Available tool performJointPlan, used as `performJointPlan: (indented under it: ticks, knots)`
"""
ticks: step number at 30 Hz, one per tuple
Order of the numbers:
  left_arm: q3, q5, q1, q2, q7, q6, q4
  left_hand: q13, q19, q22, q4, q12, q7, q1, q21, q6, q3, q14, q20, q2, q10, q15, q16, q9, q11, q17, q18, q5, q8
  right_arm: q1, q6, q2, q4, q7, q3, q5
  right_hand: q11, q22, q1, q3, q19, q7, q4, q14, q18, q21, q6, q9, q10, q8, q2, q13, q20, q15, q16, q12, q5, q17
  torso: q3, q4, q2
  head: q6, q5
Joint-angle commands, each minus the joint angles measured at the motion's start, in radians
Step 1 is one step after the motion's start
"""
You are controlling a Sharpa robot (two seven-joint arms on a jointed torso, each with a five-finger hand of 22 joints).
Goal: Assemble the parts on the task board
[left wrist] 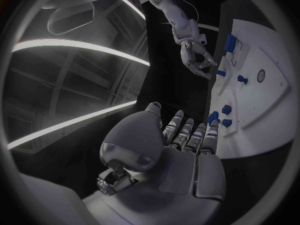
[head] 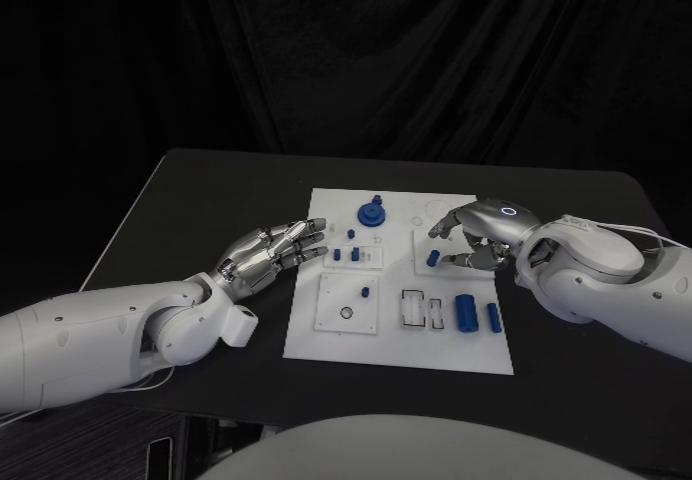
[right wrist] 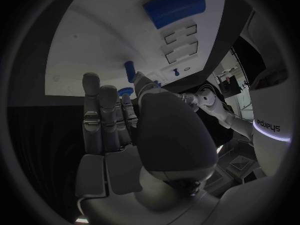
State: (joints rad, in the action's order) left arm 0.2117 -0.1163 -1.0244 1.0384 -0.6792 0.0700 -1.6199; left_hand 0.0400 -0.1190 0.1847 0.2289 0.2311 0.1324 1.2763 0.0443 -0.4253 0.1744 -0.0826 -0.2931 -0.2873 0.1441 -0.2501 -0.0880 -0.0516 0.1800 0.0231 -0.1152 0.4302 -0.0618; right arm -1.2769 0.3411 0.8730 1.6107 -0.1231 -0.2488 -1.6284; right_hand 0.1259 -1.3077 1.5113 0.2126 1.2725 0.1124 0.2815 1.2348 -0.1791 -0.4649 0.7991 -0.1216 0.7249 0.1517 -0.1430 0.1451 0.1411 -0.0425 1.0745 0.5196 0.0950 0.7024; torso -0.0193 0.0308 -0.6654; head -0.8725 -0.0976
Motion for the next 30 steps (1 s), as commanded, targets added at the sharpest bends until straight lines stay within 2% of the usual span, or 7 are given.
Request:
performJointPlan:
  ticks: [1,4,10,18,22,26,30]
  knots:
    - [-0.001,0.005,0.001,-0.004,-0.126,0.004,-0.002,0.000,-0.005,0.000,-0.003,0.000,-0.001,0.011,0.005,0.005,-0.004,0.002,0.001,-0.001,0.003,-0.005,-0.004,0.000,0.003,0.001,0.012,0.004,-0.001,0.009,0.011,-0.008,-0.009,-0.006,0.000,0.017,-0.003,-0.042,-0.010,0.000,0.011,0.008,0.005,0.008,0.015,-0.009,0.029,-0.001,0.022,0.007,0.001,-0.001,-0.001,0.002,0.001,0.002,-0.005,0.005,0.0015,-0.0004,-0.001,0.000,-0.001]
    - [-0.001,0.004,0.001,-0.005,-0.126,0.005,-0.001,0.000,-0.006,0.001,-0.003,0.001,0.001,0.012,0.005,0.005,-0.005,0.002,0.000,-0.001,0.003,-0.005,-0.004,0.000,0.004,0.001,0.012,0.005,-0.001,0.014,0.021,-0.016,-0.017,0.009,0.000,0.029,-0.008,-0.049,-0.001,0.007,0.026,0.028,0.001,0.025,0.018,-0.037,0.071,-0.007,0.059,0.022,0.009,-0.001,-0.004,0.006,0.015,0.008,0.007,0.028,0.0008,0.0015,-0.001,0.000,0.001]
    - [-0.001,0.004,0.001,-0.008,-0.124,0.006,0.001,0.000,-0.006,0.001,-0.003,0.001,0.001,0.012,0.005,0.005,-0.005,0.002,0.000,-0.001,0.003,-0.005,-0.004,0.000,0.004,0.001,0.012,0.005,-0.001,0.024,0.029,-0.036,-0.039,0.026,0.001,0.039,-0.012,-0.051,0.014,0.015,0.033,0.032,-0.004,0.032,0.020,-0.044,0.078,-0.006,0.082,0.017,0.010,-0.004,-0.009,0.011,0.018,0.002,0.025,0.034,0.0012,-0.0020,-0.002,0.000,-0.001]
    - [-0.001,0.004,0.001,-0.011,-0.119,0.010,0.004,0.000,-0.006,0.001,-0.004,0.002,0.005,0.013,0.005,0.003,-0.008,0.002,0.000,-0.003,0.005,-0.005,-0.005,0.000,0.007,0.001,0.012,0.005,-0.002,0.037,0.030,-0.059,-0.063,0.037,0.001,0.042,-0.017,-0.053,0.062,0.055,0.037,0.046,-0.018,0.034,0.021,-0.046,0.114,-0.012,0.133,0.022,0.016,-0.021,-0.016,0.018,0.012,-0.027,0.082,0.034,0.0003,0.0003,-0.001,0.000,-0.001]
    - [-0.001,0.004,0.001,-0.012,-0.117,0.012,0.006,0.000,-0.006,0.001,-0.004,0.002,0.005,0.013,0.005,0.003,-0.008,0.002,0.000,-0.003,0.005,-0.005,-0.005,0.000,0.007,0.001,0.012,0.005,-0.002,0.040,0.032,-0.065,-0.069,0.041,0.001,0.043,-0.025,-0.057,0.087,0.083,0.041,0.045,-0.030,0.038,0.022,-0.060,0.160,-0.028,0.182,0.041,0.019,-0.028,-0.023,0.025,0.014,-0.040,0.100,0.040,0.0009,-0.0007,-0.001,0.000,-0.001]
    - [-0.001,0.004,0.001,-0.014,-0.114,0.015,0.008,0.000,-0.008,0.001,-0.007,0.004,0.020,0.016,0.006,-0.011,-0.018,0.001,0.000,-0.003,0.007,-0.006,-0.006,-0.002,0.007,0.002,0.012,0.008,-0.006,0.042,0.037,-0.066,-0.071,0.046,0.001,0.043,-0.029,-0.058,0.093,0.094,0.043,0.044,-0.035,0.041,0.023,-0.069,0.174,-0.036,0.208,0.046,0.019,-0.031,-0.026,0.028,0.014,-0.048,0.108,0.043,0.0010,0.0016,-0.001,0.000,0.003]
    - [-0.001,0.004,0.001,-0.017,-0.112,0.018,0.011,0.001,-0.008,0.000,-0.009,0.008,0.028,0.018,0.006,-0.021,-0.023,0.000,0.000,-0.003,0.011,-0.006,-0.006,-0.003,0.007,0.002,0.012,0.009,-0.010,0.042,0.046,-0.065,-0.065,0.048,0.001,0.043,-0.042,-0.061,0.096,0.109,0.047,0.032,-0.043,0.048,0.024,-0.087,0.207,-0.053,0.268,0.059,0.019,-0.033,-0.034,0.038,0.014,-0.060,0.104,0.048,0.0009,0.0008,-0.001,0.000,0.008]
